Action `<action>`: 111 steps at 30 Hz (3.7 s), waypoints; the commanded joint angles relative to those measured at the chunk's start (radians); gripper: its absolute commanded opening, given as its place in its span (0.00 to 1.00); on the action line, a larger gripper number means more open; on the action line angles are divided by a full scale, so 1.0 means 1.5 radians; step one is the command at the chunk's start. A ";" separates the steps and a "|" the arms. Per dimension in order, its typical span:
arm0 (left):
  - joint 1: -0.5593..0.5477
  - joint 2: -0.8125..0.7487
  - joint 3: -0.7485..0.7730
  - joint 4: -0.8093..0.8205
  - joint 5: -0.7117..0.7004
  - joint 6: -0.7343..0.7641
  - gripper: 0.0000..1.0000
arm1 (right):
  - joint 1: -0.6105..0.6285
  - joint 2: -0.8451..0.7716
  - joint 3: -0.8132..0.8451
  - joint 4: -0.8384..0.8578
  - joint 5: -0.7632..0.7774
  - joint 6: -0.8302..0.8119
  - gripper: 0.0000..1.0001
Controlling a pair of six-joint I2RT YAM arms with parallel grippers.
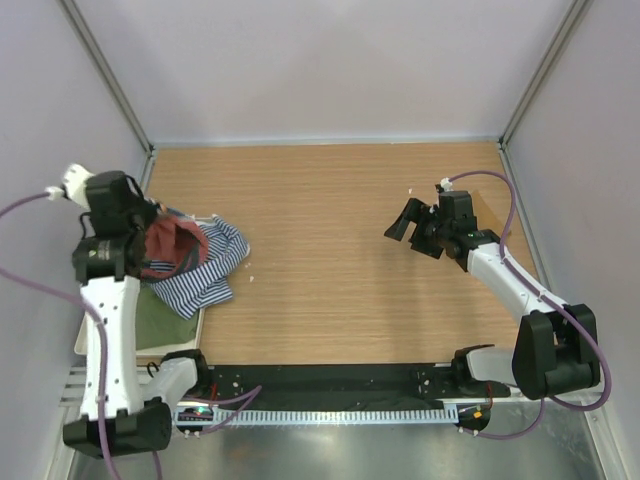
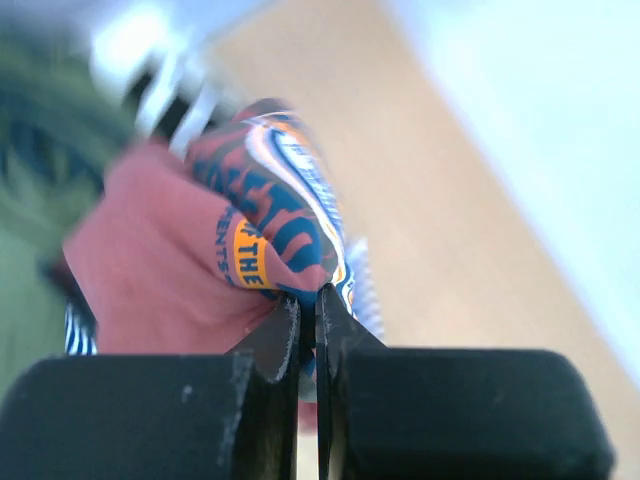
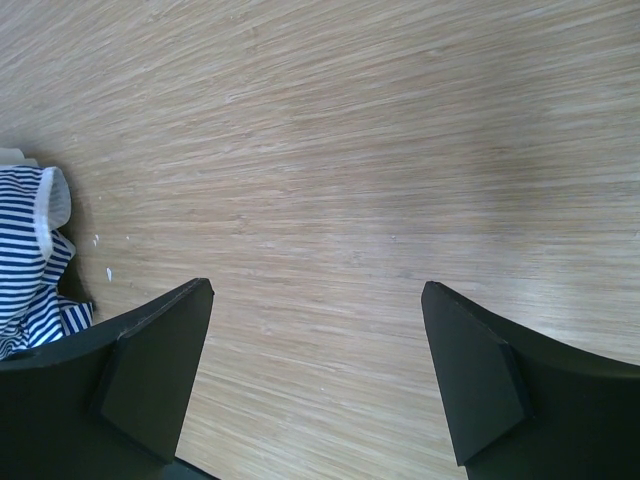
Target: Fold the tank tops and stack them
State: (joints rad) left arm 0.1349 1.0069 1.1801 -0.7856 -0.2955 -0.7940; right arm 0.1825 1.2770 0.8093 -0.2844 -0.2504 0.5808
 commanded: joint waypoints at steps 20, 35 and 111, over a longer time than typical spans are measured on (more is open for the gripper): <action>-0.075 0.015 0.368 0.260 0.397 -0.264 0.00 | 0.005 -0.052 0.030 -0.019 0.004 0.001 0.92; -0.554 0.284 0.442 0.175 0.203 -0.094 0.99 | 0.004 -0.081 0.069 -0.069 0.074 0.010 0.92; -0.355 0.163 -0.111 0.184 0.148 0.077 1.00 | 0.373 0.104 0.214 -0.199 0.199 -0.137 0.84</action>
State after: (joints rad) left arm -0.3664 1.2381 1.0000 -0.5827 -0.1131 -0.7395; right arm 0.8223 1.5070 1.1217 -0.5400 -0.0460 0.3866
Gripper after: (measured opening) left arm 0.994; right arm 0.824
